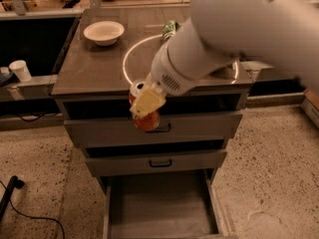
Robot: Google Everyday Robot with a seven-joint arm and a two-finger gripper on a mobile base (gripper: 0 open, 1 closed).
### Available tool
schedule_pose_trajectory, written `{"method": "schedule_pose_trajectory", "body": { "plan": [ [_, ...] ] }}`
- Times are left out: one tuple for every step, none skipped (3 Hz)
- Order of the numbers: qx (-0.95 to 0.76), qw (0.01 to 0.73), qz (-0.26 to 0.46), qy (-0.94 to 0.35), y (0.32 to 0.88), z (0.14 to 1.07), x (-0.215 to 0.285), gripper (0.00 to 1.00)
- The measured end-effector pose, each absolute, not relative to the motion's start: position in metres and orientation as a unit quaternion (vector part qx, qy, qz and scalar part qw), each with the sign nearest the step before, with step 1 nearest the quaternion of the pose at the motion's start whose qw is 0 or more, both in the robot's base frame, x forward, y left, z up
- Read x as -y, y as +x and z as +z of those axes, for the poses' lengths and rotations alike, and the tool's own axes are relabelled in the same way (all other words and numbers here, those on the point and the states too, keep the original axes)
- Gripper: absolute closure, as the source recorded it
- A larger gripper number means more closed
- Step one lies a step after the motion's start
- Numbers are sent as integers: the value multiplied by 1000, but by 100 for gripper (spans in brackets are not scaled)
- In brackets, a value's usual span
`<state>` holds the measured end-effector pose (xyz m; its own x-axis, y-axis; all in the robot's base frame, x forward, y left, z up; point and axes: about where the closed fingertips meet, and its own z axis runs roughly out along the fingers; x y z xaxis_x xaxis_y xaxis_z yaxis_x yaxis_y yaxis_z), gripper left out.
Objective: Place coke can into bottom drawer
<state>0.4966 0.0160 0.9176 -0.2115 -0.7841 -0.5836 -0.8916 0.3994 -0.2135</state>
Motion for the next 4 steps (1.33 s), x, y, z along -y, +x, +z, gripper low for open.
{"method": "schedule_pose_trajectory", "body": {
  "plan": [
    [-778, 315, 109, -532, 491, 834, -5, 100],
    [-746, 395, 105, -527, 508, 824, 6, 100],
    [-738, 396, 93, -539, 509, 827, 6, 100],
    [-750, 348, 127, -548, 507, 785, 5, 100]
  ]
}}
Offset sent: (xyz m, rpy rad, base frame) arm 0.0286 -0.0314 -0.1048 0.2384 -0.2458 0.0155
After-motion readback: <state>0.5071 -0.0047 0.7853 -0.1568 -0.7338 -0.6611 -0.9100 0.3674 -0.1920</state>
